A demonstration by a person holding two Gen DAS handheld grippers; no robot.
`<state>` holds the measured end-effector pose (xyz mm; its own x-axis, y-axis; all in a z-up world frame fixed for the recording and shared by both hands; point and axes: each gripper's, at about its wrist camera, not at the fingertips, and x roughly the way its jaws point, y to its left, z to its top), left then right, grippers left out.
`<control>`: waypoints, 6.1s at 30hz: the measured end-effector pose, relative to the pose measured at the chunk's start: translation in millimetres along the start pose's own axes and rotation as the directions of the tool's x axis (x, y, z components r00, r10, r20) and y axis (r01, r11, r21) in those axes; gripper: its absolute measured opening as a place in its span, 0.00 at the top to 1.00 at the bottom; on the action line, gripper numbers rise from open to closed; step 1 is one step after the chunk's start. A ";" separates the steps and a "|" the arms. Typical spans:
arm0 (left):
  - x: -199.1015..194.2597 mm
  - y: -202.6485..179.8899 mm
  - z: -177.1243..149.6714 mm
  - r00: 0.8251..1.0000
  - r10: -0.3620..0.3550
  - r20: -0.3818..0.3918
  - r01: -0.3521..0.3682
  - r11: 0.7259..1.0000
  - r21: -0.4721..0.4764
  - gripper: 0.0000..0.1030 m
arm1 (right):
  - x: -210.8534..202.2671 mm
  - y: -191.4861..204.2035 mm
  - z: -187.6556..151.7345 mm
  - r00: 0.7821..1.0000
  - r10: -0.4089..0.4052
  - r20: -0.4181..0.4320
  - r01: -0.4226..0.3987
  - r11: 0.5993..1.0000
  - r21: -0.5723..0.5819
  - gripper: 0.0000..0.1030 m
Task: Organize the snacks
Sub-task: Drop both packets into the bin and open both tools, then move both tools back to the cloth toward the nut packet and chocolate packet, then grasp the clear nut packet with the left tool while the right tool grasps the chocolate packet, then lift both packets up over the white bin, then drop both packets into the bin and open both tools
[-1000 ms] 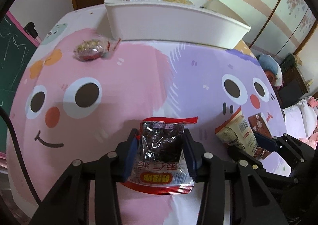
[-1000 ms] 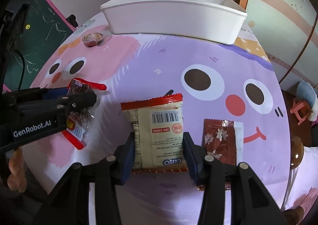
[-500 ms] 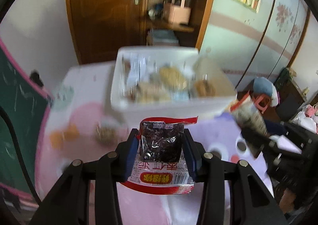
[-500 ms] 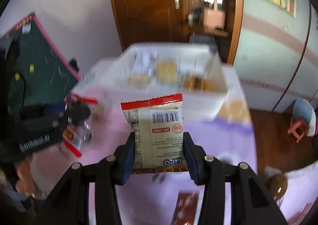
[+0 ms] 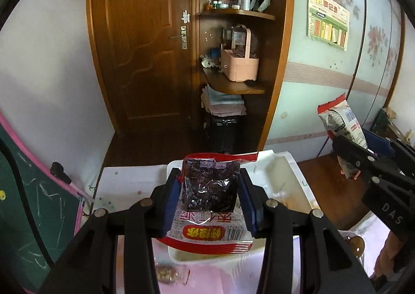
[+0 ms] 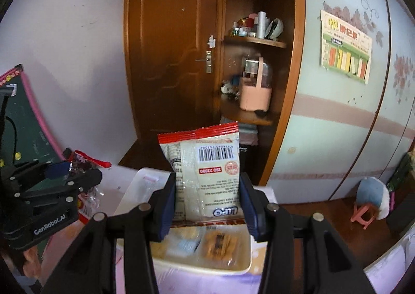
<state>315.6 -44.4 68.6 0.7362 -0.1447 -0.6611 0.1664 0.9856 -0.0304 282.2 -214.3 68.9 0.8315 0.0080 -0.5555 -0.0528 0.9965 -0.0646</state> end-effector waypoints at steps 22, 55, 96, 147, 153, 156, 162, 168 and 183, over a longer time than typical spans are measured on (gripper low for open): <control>114.4 42.5 -17.7 0.985 -0.009 -0.173 -0.017 0.989 -0.149 0.17 | 121.0 -4.4 -21.0 0.968 -0.019 -0.250 0.034 0.998 0.058 0.49; -45.8 56.4 -134.5 0.983 -0.049 -0.179 0.055 0.998 0.027 0.14 | -55.7 -0.5 -111.3 0.966 0.009 -0.259 -0.022 0.999 -0.044 0.49; 12.2 103.1 -260.3 0.928 -0.071 -0.364 0.090 0.995 0.035 0.14 | -17.4 12.9 -335.2 0.810 -0.024 -0.585 0.024 1.000 -0.008 0.65; 32.7 2.2 -195.5 0.938 -0.149 -0.314 0.166 0.986 0.029 0.50 | -9.8 24.8 -210.7 0.930 0.115 -0.349 -0.115 0.993 0.021 0.66; 10.9 -17.7 -114.3 0.980 -0.096 -0.176 0.118 0.986 0.119 0.50 | -15.1 20.7 -114.1 0.980 0.077 -0.184 -0.082 0.996 -0.022 0.66; 6.9 -21.0 -72.9 0.993 -0.054 -0.108 0.068 0.989 0.131 0.50 | -14.2 15.9 -73.1 0.990 0.065 -0.124 -0.068 0.998 -0.018 0.66; 18.3 -17.7 -19.8 0.998 -0.013 -0.063 0.018 0.996 0.086 0.50 | 0.5 2.8 -5.4 0.998 0.040 -0.051 -0.039 0.999 0.016 0.66; 58.2 -18.8 -0.3 0.997 0.021 -0.069 -0.018 0.998 0.054 0.50 | 33.3 -3.5 17.9 0.998 0.016 -0.065 -0.013 0.999 0.040 0.66; 129.4 1.6 -12.8 0.988 0.051 -0.147 -0.053 0.999 -0.013 0.09 | 121.9 6.7 -14.0 0.958 0.058 -0.279 -0.032 0.995 0.095 0.55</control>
<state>402.7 -60.4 -26.6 0.6393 -0.0801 -0.7648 0.1188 0.9929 -0.0046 375.4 -207.8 -10.8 0.6394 0.0419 -0.7677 -0.0270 0.9991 0.0321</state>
